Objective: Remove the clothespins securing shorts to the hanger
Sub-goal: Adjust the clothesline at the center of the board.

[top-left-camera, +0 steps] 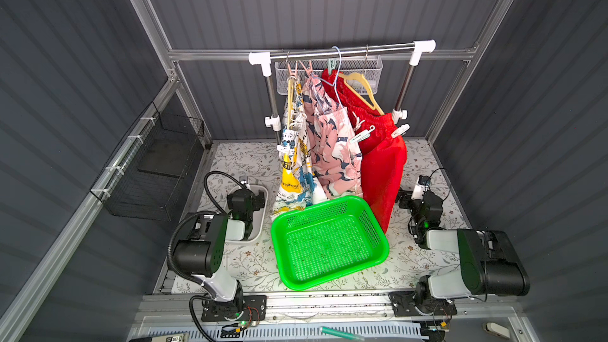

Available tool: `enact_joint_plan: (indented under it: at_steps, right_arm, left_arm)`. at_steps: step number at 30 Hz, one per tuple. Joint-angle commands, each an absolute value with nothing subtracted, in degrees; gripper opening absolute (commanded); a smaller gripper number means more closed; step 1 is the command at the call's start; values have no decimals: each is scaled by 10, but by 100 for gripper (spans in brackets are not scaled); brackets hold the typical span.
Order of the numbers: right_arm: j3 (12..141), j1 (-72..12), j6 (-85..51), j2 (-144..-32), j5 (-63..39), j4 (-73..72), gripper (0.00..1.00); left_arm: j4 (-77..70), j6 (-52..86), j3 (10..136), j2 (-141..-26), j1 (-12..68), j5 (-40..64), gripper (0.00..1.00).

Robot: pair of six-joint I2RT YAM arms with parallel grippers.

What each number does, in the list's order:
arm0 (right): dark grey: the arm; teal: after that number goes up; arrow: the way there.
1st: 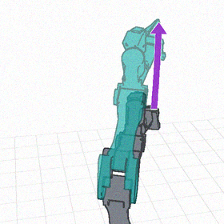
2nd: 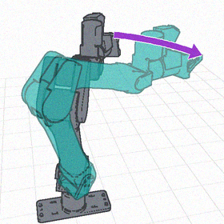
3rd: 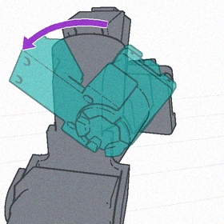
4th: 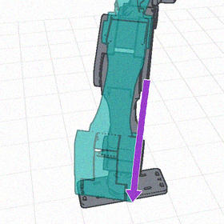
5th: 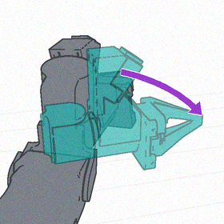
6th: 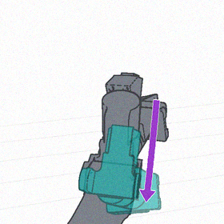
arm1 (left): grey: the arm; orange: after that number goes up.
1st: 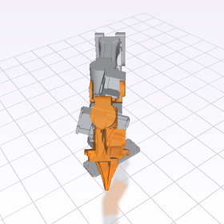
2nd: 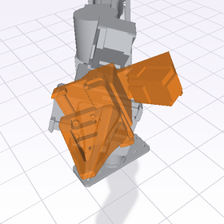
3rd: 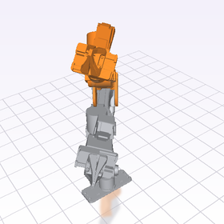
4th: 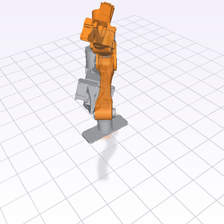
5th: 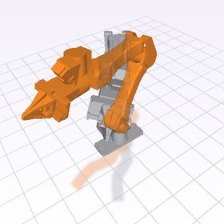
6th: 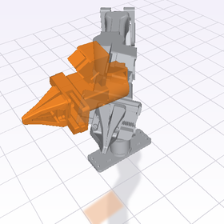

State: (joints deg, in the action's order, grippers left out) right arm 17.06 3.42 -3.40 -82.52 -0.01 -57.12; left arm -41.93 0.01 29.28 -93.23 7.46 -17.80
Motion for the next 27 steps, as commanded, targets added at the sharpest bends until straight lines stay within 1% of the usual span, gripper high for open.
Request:
enact_joint_plan:
  at_steps: [1,4,10,18,21,23,27]
  right_arm:
    - [156,24,-28,-802,32,-591,99]
    - [150,17,-27,-785,54,-589,99]
    - [132,0,-27,-759,125,-601,99]
    - [120,-20,-20,-690,178,-576,99]
    - [145,-22,-41,-650,195,-505,99]
    - [166,-22,-52,-619,180,-451,99]
    - [201,-23,-83,-593,160,-377,99]
  left_arm:
    - [-339,2,327,-905,89,-221,100]
    - [-312,-5,338,-893,110,-243,100]
    - [-227,15,379,-857,122,-276,100]
    - [-99,69,450,-826,126,-285,100]
    - [-72,85,473,-807,130,-265,100]
    - [-51,96,488,-795,131,-254,100]
    - [19,116,538,-787,132,-221,100]
